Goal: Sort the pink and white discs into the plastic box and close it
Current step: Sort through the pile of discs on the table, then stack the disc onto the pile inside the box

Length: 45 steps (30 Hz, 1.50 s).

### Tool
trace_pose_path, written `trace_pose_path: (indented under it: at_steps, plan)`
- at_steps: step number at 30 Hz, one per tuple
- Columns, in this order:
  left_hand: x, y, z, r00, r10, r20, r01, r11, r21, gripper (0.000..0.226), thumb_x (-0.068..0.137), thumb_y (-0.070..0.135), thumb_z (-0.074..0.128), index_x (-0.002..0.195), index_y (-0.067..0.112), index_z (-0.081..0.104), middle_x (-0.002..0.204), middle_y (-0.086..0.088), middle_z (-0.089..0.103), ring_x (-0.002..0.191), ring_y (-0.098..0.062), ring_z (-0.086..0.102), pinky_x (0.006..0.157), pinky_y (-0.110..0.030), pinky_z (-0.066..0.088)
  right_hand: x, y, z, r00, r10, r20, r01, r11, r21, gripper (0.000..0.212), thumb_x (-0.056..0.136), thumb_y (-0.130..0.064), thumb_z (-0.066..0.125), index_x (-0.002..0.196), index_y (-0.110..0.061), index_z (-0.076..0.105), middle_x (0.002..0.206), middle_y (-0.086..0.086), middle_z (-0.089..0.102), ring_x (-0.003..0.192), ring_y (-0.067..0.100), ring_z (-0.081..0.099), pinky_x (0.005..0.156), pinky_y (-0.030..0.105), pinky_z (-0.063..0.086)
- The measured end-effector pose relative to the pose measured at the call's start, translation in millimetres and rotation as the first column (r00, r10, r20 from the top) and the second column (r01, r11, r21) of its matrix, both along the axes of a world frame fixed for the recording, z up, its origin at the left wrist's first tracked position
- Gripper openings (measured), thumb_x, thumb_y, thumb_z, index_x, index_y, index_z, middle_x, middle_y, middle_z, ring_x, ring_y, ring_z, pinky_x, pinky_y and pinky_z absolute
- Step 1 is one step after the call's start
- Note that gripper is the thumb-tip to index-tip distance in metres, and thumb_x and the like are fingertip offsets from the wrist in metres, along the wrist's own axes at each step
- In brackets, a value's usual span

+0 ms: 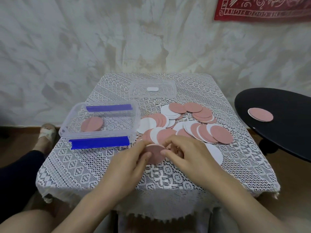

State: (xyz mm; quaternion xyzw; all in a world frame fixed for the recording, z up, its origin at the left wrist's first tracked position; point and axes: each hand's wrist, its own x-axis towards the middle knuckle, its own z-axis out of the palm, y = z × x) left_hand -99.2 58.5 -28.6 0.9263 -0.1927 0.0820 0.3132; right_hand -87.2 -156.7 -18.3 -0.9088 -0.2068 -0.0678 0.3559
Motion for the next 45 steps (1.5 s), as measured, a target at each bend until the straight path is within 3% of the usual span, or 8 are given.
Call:
trace_pose_path:
  at_steps: [6,11,17,22,28,34,38,45]
  plan:
    - [-0.7,-5.6,1.5,0.999,0.007,0.054,-0.006,1.0,-0.026,0.015,0.102,0.034,0.047,0.116,0.04,0.049,0.075,0.019,0.059,0.072,-0.002,0.056,0.058,-0.017,0.036,-5.1,4.0,-3.5,0.998,0.003,0.069,0.0,1.0,-0.03,0.014,0.101,-0.041,0.054,0.102,-0.03,0.062,0.08,-0.01,0.066,0.077,0.011,0.058,0.069,0.032,0.046]
    - [-0.5,-4.9,-3.3,0.999,-0.033,0.001,0.033,0.999,-0.021,0.006,0.103,0.031,0.048,0.108,0.031,0.051,0.075,0.012,0.06,0.069,-0.008,0.054,0.061,-0.033,0.042,-5.6,2.5,-5.4,0.999,0.023,0.028,-0.02,0.995,-0.095,0.012,0.102,-0.04,0.053,0.1,-0.03,0.059,0.075,-0.01,0.062,0.073,0.012,0.055,0.067,0.035,0.045]
    - [7.4,14.4,12.0,0.998,-0.024,-0.063,0.008,0.971,-0.238,0.004,0.102,0.033,0.05,0.101,0.032,0.054,0.075,0.008,0.062,0.064,-0.013,0.057,0.062,-0.041,0.047,3.5,19.0,7.9,1.0,-0.012,0.004,0.012,0.999,0.05,0.013,0.099,-0.039,0.06,0.111,-0.037,0.063,0.082,-0.023,0.067,0.08,-0.001,0.063,0.07,0.022,0.05]
    - [14.3,37.3,27.8,0.994,0.043,-0.1,-0.073,0.943,-0.324,0.008,0.102,0.031,0.052,0.096,0.027,0.055,0.079,0.003,0.06,0.07,-0.017,0.055,0.066,-0.042,0.046,17.7,50.5,24.0,1.0,0.026,-0.01,-0.025,0.998,0.058,0.015,0.099,-0.035,0.06,0.113,-0.039,0.059,0.087,-0.019,0.07,0.081,0.004,0.067,0.076,0.038,0.056]
    - [36.3,77.3,57.4,0.981,0.136,-0.14,-0.16,0.971,-0.177,0.016,0.1,0.033,0.055,0.085,0.027,0.055,0.078,0.007,0.055,0.073,-0.008,0.051,0.068,-0.038,0.043,43.2,92.9,48.4,0.99,0.055,-0.129,-0.039,0.992,0.121,0.015,0.101,-0.026,0.058,0.114,-0.033,0.061,0.076,-0.009,0.068,0.056,0.011,0.068,0.065,0.039,0.057]
    - [50.7,128.7,65.4,0.912,0.408,-0.04,-0.409,0.91,-0.069,0.014,0.096,0.045,0.057,0.103,0.037,0.066,0.085,0.026,0.063,0.07,0.005,0.054,0.064,-0.024,0.033,75.0,130.3,59.1,0.958,0.094,-0.27,-0.026,0.969,0.244,0.018,0.101,-0.018,0.059,0.099,-0.035,0.061,0.078,0.001,0.07,0.066,0.021,0.071,0.056,0.049,0.06]
    - [57.8,148.5,55.6,0.817,0.574,0.058,-0.577,0.815,0.057,0.033,0.098,0.05,0.052,0.126,0.037,0.063,0.128,0.02,0.057,0.112,-0.008,0.057,0.082,-0.025,0.021,104.3,160.6,53.7,0.961,0.063,-0.271,-0.029,0.991,0.128,0.014,0.101,-0.019,0.058,0.098,-0.033,0.061,0.073,-0.007,0.071,0.07,0.01,0.068,0.069,0.046,0.059]
    - [60.5,161.5,35.9,0.858,0.506,-0.094,-0.511,0.859,-0.042,0.064,0.095,0.062,0.048,0.152,0.035,0.038,0.154,0.021,0.036,0.125,-0.011,0.055,0.098,-0.035,0.046,139.7,208.1,38.7,0.945,0.05,-0.324,-0.106,0.982,-0.159,0.013,0.102,-0.029,0.056,0.114,-0.025,0.059,0.085,-0.005,0.07,0.081,0.018,0.067,0.074,0.04,0.054]
